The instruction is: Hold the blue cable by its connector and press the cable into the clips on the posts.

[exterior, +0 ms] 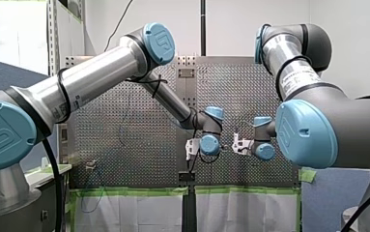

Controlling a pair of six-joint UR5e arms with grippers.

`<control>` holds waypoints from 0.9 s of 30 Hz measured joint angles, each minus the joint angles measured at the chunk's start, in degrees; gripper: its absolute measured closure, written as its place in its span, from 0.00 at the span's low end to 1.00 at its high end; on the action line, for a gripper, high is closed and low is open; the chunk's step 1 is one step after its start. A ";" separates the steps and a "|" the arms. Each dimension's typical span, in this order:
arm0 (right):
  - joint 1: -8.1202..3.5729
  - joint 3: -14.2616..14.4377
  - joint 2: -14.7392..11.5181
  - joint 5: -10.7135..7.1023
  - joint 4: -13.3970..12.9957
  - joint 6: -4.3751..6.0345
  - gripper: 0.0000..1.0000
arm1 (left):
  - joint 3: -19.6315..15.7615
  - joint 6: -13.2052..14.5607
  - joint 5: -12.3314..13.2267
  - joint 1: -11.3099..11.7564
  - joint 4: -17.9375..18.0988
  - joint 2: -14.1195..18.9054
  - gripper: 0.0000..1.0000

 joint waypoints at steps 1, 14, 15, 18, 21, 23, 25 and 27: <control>0.00 0.00 0.00 0.00 0.00 0.00 1.00 | 0.02 -0.04 0.00 0.00 0.00 0.02 0.00; -0.03 0.00 -0.01 0.00 0.00 0.10 1.00 | 0.03 -0.38 -0.01 -0.06 0.06 0.00 0.00; -0.04 0.00 -0.01 0.00 0.00 0.10 1.00 | 0.04 -0.44 -0.01 -0.08 0.07 0.01 0.00; -0.07 0.00 -0.01 0.00 0.00 0.10 1.00 | 0.06 -0.57 -0.02 -0.14 0.09 0.01 0.00; -0.13 0.00 0.00 0.00 0.00 0.09 1.00 | 0.03 -0.66 -0.17 -0.23 0.09 0.01 0.00; -0.12 0.00 0.00 0.00 0.02 0.09 1.00 | -0.07 -0.69 -0.34 -0.33 0.09 0.02 0.00; -0.12 0.01 0.00 -0.02 0.05 0.09 1.00 | -0.40 -0.70 -0.45 -0.45 0.19 0.04 0.00; -0.12 0.00 0.00 -0.05 0.07 0.09 1.00 | -0.79 -0.70 -0.46 -0.57 0.40 0.08 0.00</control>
